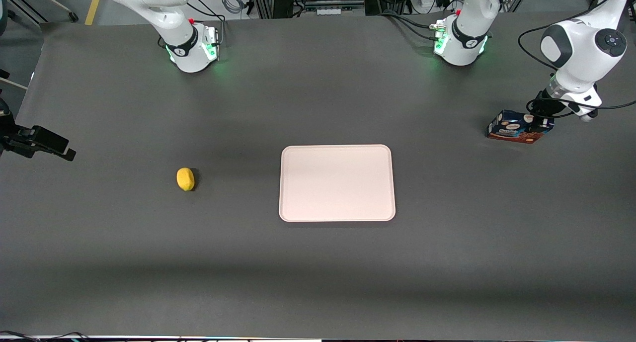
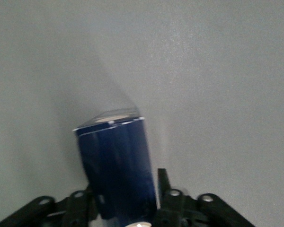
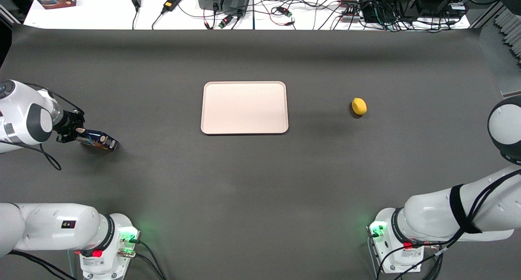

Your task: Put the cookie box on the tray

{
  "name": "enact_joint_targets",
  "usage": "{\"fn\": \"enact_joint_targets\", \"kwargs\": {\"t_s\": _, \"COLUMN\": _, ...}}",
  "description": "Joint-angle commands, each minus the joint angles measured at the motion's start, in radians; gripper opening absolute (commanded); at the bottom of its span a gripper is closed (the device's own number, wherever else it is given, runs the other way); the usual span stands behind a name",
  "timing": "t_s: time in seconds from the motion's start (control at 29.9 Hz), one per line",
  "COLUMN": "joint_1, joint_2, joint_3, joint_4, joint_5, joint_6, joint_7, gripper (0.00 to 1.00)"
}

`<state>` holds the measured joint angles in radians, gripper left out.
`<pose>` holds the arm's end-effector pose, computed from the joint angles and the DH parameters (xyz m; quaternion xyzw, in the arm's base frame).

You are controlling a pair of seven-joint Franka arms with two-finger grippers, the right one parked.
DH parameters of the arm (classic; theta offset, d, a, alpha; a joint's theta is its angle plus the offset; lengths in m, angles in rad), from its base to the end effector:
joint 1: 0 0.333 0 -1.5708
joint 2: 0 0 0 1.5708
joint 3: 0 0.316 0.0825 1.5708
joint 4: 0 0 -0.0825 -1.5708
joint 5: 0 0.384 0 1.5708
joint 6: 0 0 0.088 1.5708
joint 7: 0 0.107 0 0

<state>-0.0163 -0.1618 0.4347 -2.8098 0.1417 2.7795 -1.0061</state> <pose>0.3570 0.1443 0.2592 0.7964 0.6017 0.0563 0.0223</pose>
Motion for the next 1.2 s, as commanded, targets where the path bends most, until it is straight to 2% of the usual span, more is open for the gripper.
{"fn": "enact_joint_targets", "kwargs": {"t_s": 0.0, "joint_1": -0.007, "joint_2": -0.076, "joint_3": -0.033, "joint_4": 0.048, "joint_5": 0.015, "joint_6": -0.119, "joint_7": -0.060, "gripper": 0.00}}
{"fn": "enact_joint_targets", "kwargs": {"t_s": 0.17, "joint_1": -0.011, "joint_2": -0.096, "joint_3": -0.154, "joint_4": 0.203, "joint_5": 0.013, "joint_6": -0.366, "joint_7": -0.115, "gripper": 0.00}}
{"fn": "enact_joint_targets", "kwargs": {"t_s": 0.37, "joint_1": -0.025, "joint_2": -0.076, "joint_3": -0.316, "joint_4": 0.410, "joint_5": -0.005, "joint_6": -0.564, "joint_7": -0.121, "gripper": 0.00}}
{"fn": "enact_joint_targets", "kwargs": {"t_s": 0.64, "joint_1": -0.048, "joint_2": 0.074, "joint_3": -0.511, "joint_4": 0.690, "joint_5": -0.046, "joint_6": -0.744, "joint_7": -0.080, "gripper": 0.00}}
{"fn": "enact_joint_targets", "kwargs": {"t_s": 0.77, "joint_1": -0.079, "joint_2": 0.188, "joint_3": -0.582, "joint_4": 0.834, "joint_5": -0.099, "joint_6": -0.802, "joint_7": -0.010, "gripper": 0.00}}
{"fn": "enact_joint_targets", "kwargs": {"t_s": 0.97, "joint_1": -0.137, "joint_2": 0.335, "joint_3": -0.610, "joint_4": 1.022, "joint_5": -0.151, "joint_6": -0.899, "joint_7": 0.162, "gripper": 0.00}}
{"fn": "enact_joint_targets", "kwargs": {"t_s": 1.17, "joint_1": -0.205, "joint_2": 0.452, "joint_3": -0.610, "joint_4": 1.108, "joint_5": -0.188, "joint_6": -0.913, "joint_7": 0.313, "gripper": 0.00}}
